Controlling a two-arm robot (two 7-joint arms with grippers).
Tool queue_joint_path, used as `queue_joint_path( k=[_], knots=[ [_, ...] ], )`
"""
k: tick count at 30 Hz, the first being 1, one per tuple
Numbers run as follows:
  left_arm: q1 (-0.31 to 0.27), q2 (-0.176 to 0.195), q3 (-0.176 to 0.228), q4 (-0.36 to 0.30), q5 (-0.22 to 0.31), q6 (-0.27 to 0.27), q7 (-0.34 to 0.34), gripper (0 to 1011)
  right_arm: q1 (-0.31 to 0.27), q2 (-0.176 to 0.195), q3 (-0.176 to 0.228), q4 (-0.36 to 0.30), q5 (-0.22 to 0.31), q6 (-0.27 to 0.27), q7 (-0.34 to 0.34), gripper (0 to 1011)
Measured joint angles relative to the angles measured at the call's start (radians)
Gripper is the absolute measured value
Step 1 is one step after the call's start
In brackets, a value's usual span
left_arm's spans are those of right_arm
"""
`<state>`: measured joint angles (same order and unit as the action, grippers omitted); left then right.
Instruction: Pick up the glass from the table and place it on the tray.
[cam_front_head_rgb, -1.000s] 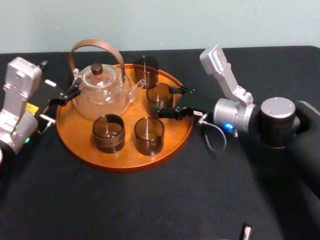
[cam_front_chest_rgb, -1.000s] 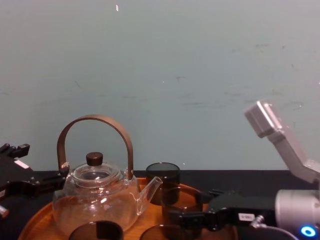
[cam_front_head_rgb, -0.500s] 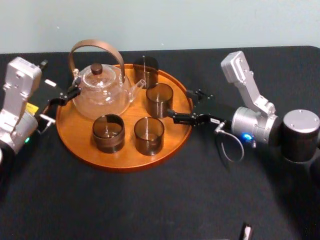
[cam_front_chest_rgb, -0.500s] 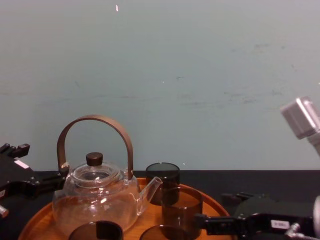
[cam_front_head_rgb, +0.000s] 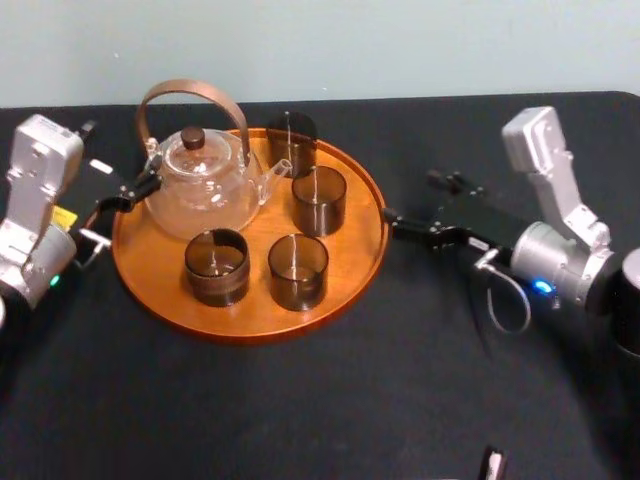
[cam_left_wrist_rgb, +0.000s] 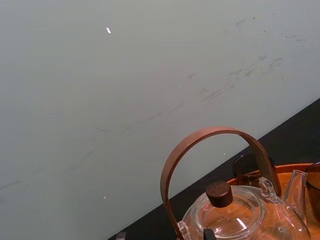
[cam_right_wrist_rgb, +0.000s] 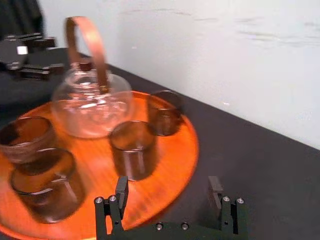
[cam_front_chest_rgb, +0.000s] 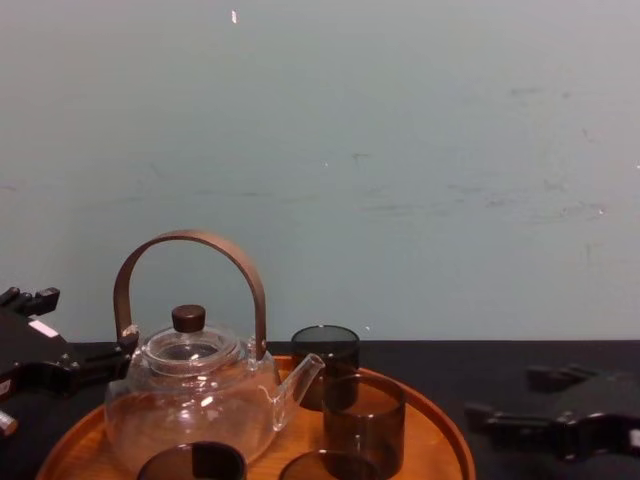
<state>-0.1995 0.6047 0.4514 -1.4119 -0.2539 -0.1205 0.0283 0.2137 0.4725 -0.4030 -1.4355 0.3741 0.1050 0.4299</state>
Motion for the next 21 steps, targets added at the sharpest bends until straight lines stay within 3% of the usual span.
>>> queue_joint_path(
  k=[6,12,21],
  knots=[
    [0.0,0.0,0.0,0.0,0.0,0.0,0.0,1001,-0.041,0.01,0.063,-0.03,-0.009,-0.011,-0.065,1002],
    [0.0,0.0,0.0,0.0,0.0,0.0,0.0,1001,-0.05,0.008,0.102,-0.033,-0.029,-0.015,-0.103,1003],
    [0.0,0.0,0.0,0.0,0.0,0.0,0.0,1001,-0.05,0.008,0.096,-0.033,-0.028,-0.015,-0.098,1003]
  ],
)
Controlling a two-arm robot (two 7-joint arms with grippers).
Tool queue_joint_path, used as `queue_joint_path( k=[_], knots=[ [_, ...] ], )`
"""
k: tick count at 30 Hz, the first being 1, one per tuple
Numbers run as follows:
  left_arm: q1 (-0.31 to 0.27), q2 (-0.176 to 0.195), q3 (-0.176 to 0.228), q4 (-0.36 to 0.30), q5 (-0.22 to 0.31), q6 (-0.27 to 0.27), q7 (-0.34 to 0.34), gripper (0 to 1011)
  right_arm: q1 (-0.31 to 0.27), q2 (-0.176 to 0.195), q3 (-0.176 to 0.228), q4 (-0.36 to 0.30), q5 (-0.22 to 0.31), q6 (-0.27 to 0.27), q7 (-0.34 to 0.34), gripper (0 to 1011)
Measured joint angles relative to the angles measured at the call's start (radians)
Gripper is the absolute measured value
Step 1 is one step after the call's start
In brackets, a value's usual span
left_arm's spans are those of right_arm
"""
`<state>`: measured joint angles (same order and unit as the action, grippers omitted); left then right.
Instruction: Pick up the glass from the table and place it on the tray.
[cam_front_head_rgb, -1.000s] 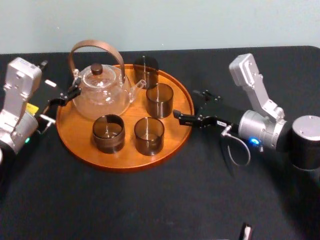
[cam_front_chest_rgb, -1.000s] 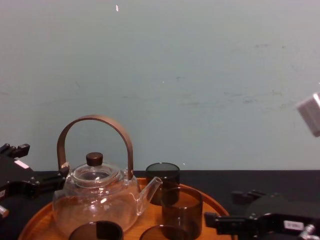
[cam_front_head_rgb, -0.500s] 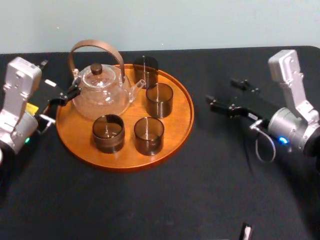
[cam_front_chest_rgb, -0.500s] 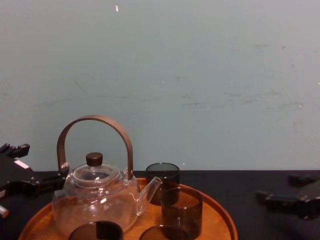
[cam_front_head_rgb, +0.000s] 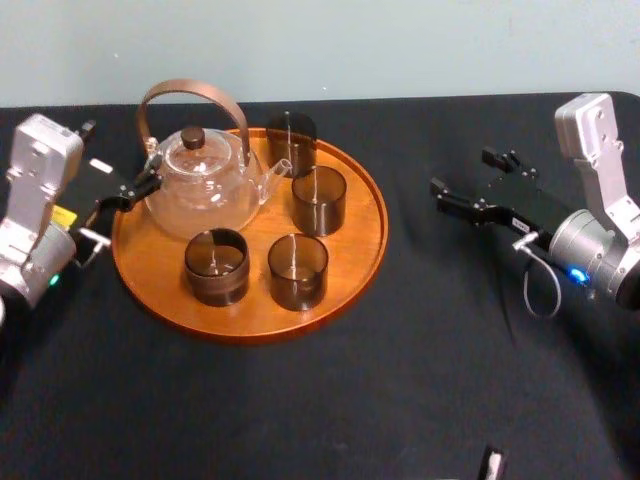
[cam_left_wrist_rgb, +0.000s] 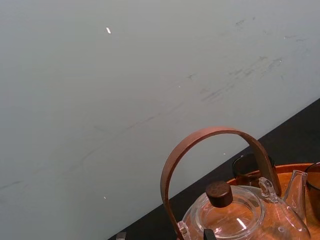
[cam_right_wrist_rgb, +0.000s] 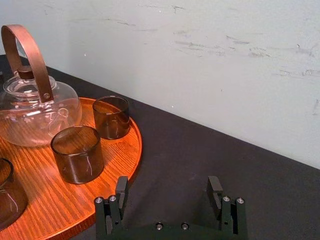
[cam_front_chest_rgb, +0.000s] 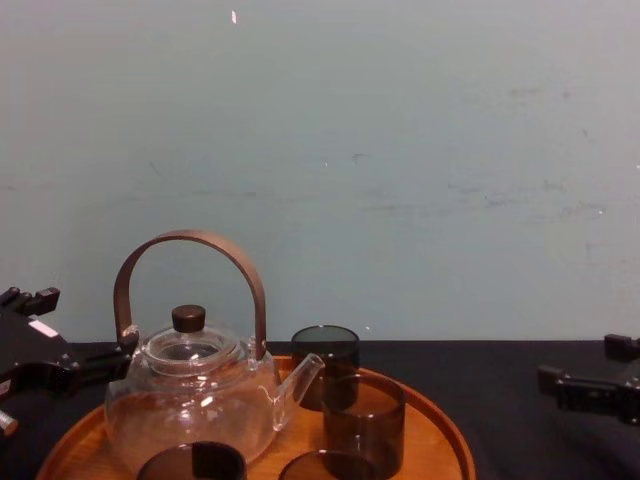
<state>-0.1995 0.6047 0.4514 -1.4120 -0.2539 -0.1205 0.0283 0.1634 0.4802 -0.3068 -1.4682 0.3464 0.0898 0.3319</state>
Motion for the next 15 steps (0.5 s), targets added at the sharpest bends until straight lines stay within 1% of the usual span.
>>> queue_joint_path(
  k=[15],
  knots=[
    [0.0,0.0,0.0,0.0,0.0,0.0,0.0,1001,0.001,0.001,-0.004,0.0,0.003,0.0,0.005,1003]
  ],
)
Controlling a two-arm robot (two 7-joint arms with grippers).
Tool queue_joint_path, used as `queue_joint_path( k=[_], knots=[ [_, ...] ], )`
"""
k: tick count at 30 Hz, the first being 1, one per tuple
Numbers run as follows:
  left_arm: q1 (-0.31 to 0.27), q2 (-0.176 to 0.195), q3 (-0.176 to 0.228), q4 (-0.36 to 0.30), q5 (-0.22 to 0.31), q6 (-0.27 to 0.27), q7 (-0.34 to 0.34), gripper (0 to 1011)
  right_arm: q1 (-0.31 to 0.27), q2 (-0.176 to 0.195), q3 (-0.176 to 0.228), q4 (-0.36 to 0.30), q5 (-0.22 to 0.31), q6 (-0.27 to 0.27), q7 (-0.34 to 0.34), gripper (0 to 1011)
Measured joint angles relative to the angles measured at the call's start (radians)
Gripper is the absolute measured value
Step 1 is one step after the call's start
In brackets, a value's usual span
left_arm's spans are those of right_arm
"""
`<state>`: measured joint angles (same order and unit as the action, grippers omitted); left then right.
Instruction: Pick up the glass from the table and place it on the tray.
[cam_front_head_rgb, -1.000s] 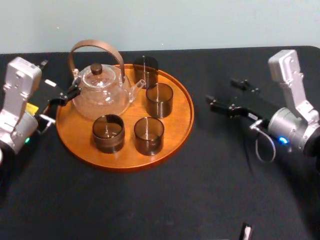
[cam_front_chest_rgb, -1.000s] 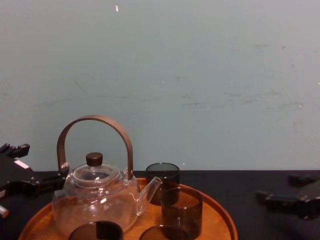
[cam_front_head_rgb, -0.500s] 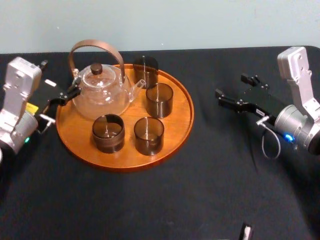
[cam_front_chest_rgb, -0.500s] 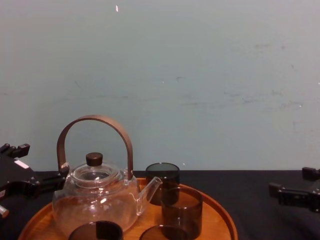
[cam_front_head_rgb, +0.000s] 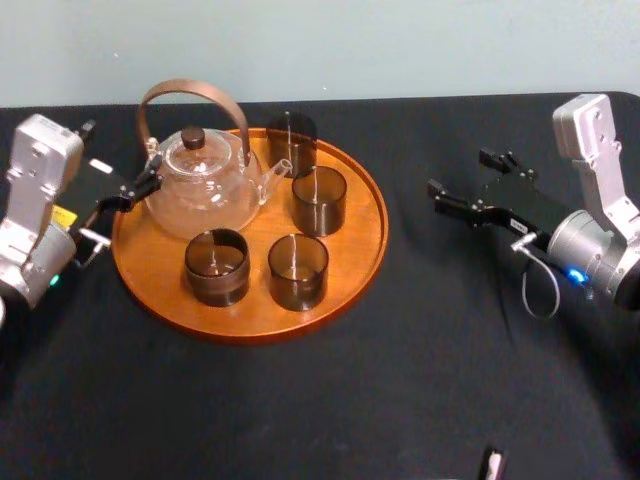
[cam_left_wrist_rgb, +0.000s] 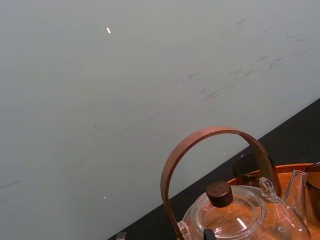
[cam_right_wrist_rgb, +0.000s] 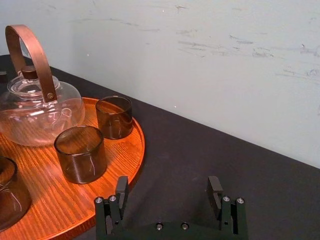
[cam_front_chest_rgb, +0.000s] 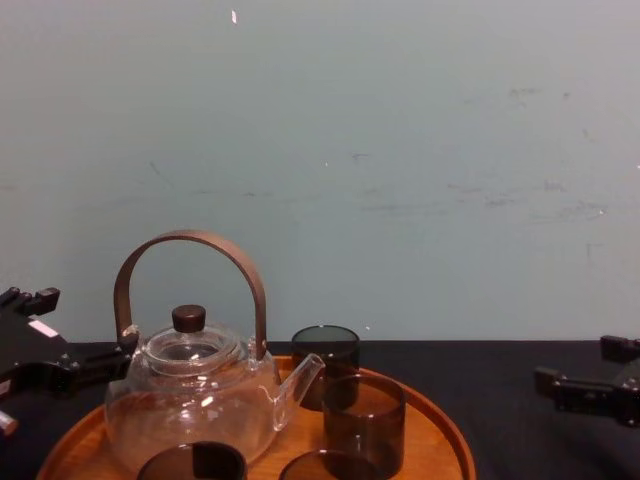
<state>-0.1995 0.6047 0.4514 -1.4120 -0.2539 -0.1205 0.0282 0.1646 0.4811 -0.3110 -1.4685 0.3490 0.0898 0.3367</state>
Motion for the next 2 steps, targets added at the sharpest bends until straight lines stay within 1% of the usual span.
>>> queue_joint_path(
  k=[2],
  knots=[
    [0.0,0.0,0.0,0.0,0.0,0.0,0.0,1001,0.0,0.0,0.0,0.0,0.0,0.0,0.0,1002]
  ],
)
